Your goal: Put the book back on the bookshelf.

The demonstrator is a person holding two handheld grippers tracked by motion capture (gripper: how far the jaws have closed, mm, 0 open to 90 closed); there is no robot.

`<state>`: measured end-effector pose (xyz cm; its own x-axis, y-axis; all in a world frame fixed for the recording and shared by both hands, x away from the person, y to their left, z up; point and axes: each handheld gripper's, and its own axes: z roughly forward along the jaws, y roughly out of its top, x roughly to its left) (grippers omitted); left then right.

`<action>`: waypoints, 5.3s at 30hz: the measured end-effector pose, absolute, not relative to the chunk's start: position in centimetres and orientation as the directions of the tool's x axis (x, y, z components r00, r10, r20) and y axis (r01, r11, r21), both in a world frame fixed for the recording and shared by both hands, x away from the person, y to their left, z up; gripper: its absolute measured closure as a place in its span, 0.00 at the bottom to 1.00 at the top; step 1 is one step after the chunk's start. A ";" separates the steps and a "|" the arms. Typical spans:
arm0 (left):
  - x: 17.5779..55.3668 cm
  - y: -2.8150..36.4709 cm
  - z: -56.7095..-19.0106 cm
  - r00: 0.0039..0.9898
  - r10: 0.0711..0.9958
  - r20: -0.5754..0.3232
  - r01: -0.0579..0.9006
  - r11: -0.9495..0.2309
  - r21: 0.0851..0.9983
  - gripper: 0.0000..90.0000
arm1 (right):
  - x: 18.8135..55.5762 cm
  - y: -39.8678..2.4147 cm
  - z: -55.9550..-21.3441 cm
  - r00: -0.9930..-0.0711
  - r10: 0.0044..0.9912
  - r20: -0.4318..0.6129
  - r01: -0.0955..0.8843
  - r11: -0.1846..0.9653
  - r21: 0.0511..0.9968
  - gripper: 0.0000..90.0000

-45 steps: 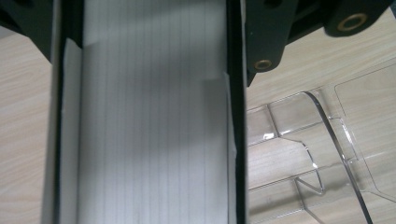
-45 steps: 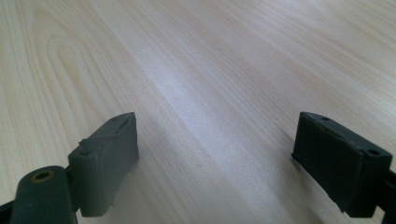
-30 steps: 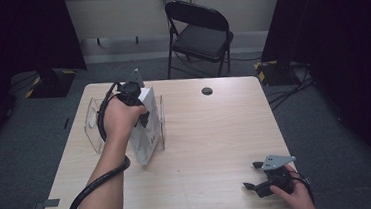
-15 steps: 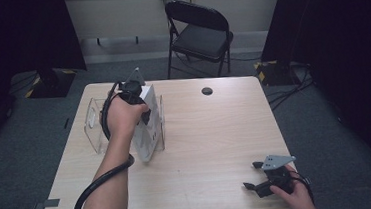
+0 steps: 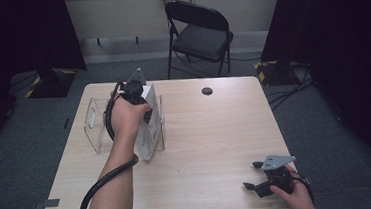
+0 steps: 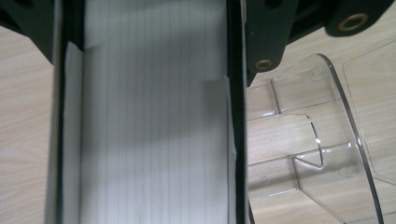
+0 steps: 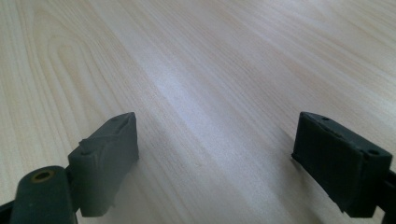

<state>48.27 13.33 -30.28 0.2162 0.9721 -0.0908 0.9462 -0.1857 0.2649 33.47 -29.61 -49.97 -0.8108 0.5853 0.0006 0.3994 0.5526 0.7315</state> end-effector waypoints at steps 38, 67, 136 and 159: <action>49.2 12.1 -31.1 0.166 0.985 -0.049 0.946 -0.145 0.290 0.59 | 33.5 -29.6 -50.0 -0.811 0.585 0.001 0.400 0.552 0.731 0.15; 48.9 11.2 -31.2 0.210 0.977 -0.020 0.930 -0.194 0.312 0.55 | 33.5 -29.6 -50.0 -0.812 0.584 0.000 0.398 0.553 0.732 0.15; 49.0 11.2 -30.6 0.177 0.983 -0.045 0.918 -0.148 0.367 0.55 | 33.5 -29.5 -50.0 -0.813 0.583 0.007 0.399 0.548 0.735 0.15; 47.3 12.6 -30.2 0.240 0.964 -0.113 0.924 -0.191 0.332 0.43 | 33.8 -29.5 -50.0 -0.821 0.570 0.003 0.391 0.560 0.730 0.15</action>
<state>47.32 12.59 -30.22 0.2397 0.9643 -0.1127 0.9239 -0.1909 0.3315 33.79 -29.48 -49.97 -0.8214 0.5704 0.0031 0.3914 0.5597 0.7304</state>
